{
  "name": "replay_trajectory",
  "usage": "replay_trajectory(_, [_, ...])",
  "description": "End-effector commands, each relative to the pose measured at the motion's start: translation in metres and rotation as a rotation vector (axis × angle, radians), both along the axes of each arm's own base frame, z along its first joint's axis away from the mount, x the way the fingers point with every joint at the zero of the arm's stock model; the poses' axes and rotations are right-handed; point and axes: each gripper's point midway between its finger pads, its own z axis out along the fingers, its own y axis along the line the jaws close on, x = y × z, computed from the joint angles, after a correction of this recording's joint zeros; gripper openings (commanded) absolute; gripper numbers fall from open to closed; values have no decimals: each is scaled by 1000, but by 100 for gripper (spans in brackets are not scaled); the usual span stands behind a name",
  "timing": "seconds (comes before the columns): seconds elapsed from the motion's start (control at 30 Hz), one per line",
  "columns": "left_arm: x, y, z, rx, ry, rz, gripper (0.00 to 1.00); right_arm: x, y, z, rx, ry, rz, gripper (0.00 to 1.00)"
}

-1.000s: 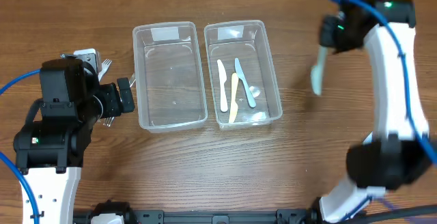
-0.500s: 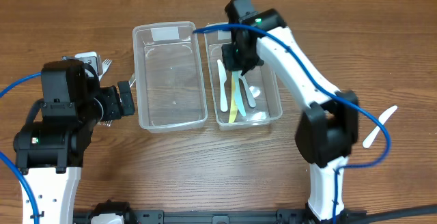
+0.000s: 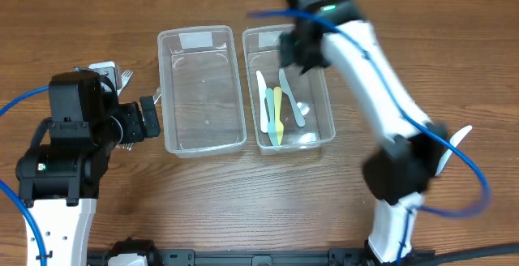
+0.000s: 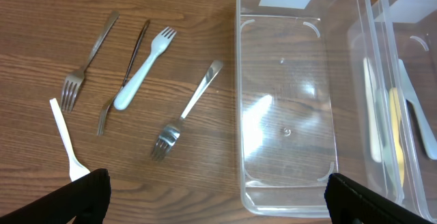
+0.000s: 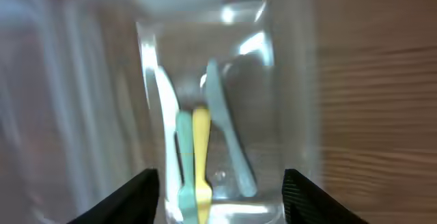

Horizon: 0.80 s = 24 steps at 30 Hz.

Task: Pack container
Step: 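Move the right gripper to the last light-blue knife and grasp it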

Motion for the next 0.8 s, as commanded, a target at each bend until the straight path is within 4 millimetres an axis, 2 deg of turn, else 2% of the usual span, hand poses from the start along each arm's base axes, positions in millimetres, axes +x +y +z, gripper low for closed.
replay_trajectory(0.0, [2,-1,6,6,-14,-7,100,-18,-126,134,110,-290,-451,64])
replay_trajectory(0.07, [2,-1,6,6,-12,-7,100,-43,-182,146,121,-285,-613,74])
replay_trajectory(0.1, [2,-1,6,5,-13,-7,100,-61,-216,144,115,-252,-705,80])
replay_trajectory(0.13, [2,-1,6,5,-13,-6,100,-77,-244,138,96,-212,-788,88])
replay_trajectory(0.17, [2,-1,6,5,-13,-7,100,-90,-267,129,78,-165,-855,92])
replay_trajectory(0.2, [2,-1,6,5,-13,-7,100,-104,-291,115,64,-105,-932,98])
replay_trajectory(0.23, [2,-1,6,5,-13,-7,100,-115,-313,96,50,-39,-991,100])
replay_trajectory(0.33, [2,-1,6,5,-13,-7,100,-131,-341,53,44,63,-1075,100])
replay_trajectory(0.4, [2,-1,6,5,-12,-7,100,-147,-360,0,50,156,-1143,100])
replay_trajectory(0.57, [0,-1,5,5,-3,-7,100,-170,-377,-95,65,224,-1147,100])
replay_trajectory(0.77, [-1,-1,4,4,0,-6,100,-180,-372,-152,62,213,-1155,100])
